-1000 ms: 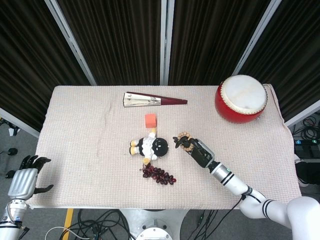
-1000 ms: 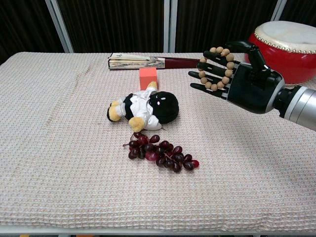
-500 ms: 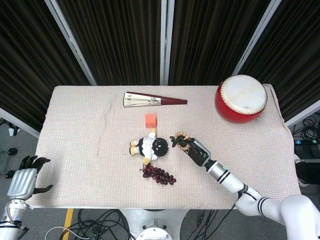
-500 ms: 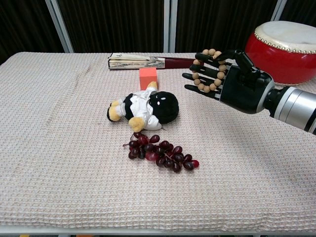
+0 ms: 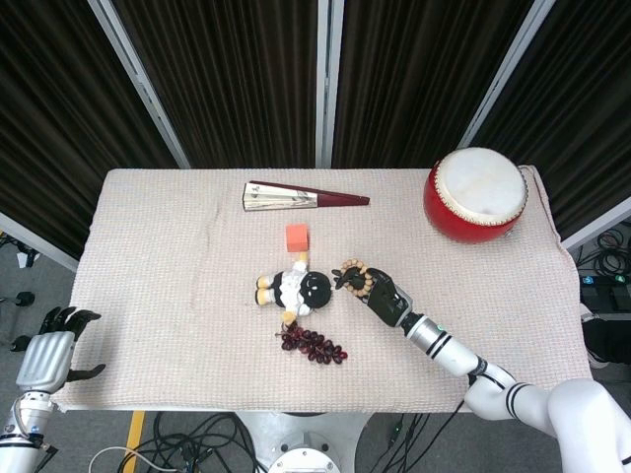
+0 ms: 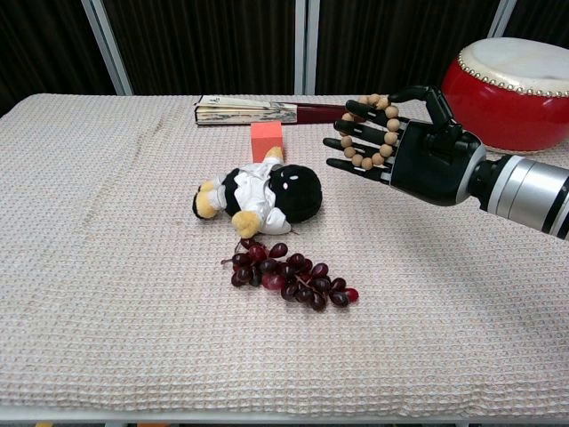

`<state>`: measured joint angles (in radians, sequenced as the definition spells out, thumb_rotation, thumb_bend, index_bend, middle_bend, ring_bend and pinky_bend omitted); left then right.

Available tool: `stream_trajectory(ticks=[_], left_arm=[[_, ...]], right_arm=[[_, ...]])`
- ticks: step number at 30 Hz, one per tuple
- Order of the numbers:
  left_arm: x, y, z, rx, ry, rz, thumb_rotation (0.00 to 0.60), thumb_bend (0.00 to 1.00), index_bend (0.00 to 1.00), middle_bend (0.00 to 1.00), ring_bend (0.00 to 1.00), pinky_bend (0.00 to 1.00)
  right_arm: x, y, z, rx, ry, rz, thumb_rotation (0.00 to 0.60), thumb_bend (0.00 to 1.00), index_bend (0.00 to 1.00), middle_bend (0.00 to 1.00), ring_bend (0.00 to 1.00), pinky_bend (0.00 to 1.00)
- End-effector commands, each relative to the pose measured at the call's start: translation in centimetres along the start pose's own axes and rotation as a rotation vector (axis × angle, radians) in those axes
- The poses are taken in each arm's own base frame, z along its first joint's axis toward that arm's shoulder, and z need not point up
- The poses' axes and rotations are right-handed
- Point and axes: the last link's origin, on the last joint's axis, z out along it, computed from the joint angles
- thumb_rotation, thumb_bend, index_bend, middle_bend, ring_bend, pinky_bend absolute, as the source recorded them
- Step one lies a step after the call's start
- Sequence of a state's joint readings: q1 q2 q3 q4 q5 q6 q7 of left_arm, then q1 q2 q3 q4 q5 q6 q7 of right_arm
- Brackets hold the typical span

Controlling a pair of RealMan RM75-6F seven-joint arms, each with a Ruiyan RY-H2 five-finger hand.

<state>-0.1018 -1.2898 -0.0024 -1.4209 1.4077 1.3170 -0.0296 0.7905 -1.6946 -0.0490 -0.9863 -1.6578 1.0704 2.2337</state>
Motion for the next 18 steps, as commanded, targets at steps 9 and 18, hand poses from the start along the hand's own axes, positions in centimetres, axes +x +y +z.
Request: stream_trajectory(ticks=[9, 18], left_arm=[[-0.05, -0.08, -0.08, 0.004, 0.001, -0.006, 0.6, 0.0, 0.23, 0.19, 0.08, 0.05], [-0.05, 0.03, -0.04, -0.001, 0.002, -0.006, 0.6, 0.0, 0.23, 0.19, 0.08, 0.05]], right_arm=[[-0.26, -0.06, 0.03, 0.005, -0.034, -0.047, 0.104, 0.77, 0.43, 0.43, 0.05, 0.0], [-0.09, -0.73, -0.6, 0.019, -0.042, -0.099, 0.111, 1.0, 0.38, 0.41, 0.04, 0.0]])
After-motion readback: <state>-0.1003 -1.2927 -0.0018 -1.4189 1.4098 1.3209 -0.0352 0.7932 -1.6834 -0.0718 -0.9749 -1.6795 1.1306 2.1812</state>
